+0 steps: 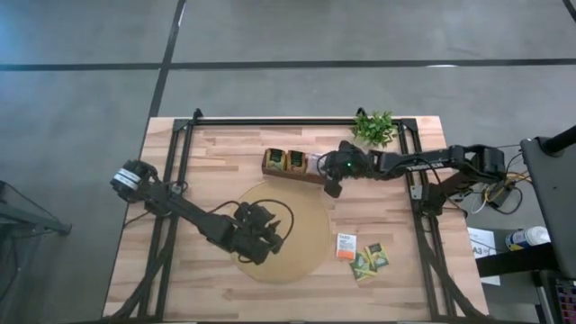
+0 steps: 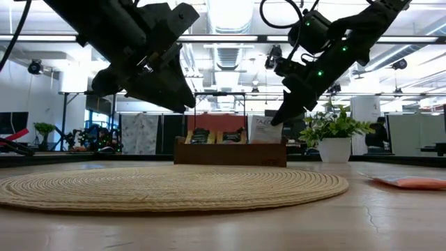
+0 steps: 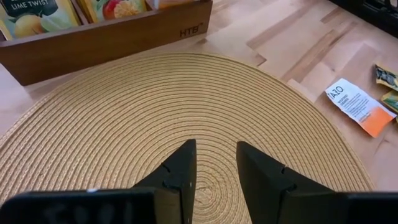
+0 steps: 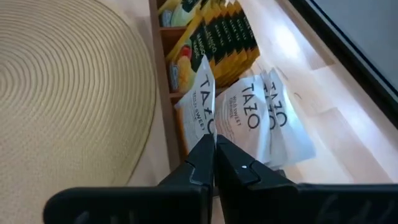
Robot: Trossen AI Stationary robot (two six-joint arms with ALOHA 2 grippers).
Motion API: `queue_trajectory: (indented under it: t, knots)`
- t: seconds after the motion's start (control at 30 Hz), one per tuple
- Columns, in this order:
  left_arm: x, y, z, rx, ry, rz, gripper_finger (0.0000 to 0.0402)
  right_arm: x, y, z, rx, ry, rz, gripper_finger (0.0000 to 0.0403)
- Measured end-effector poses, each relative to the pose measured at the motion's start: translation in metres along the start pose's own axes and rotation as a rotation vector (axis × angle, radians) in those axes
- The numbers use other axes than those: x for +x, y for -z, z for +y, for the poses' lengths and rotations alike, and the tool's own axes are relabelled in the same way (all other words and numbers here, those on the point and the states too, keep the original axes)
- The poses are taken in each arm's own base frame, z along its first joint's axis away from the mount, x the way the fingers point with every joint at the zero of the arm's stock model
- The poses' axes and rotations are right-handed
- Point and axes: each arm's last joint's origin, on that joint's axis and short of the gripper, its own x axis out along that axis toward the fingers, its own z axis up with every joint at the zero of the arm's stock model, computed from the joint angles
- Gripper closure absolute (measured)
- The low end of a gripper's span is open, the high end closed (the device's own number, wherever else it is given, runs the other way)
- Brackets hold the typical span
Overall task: Pick & Place Tea
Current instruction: Put the orange tea bag into the right section of the wooden organizer
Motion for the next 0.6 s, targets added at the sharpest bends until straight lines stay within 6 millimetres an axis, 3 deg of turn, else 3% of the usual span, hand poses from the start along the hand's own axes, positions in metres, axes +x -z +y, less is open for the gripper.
queue_trajectory:
  t: [0.37,0.6]
  knots:
    - [0.000,0.000,0.000,-0.003,-0.001,-0.002,0.0292,0.005,0.003,0.001,-0.040,-0.019,0.024,0.0391]
    - [0.000,0.000,0.000,-0.003,-0.001,-0.001,0.0292,0.022,0.012,0.010,-0.001,-0.075,0.088,0.0341]
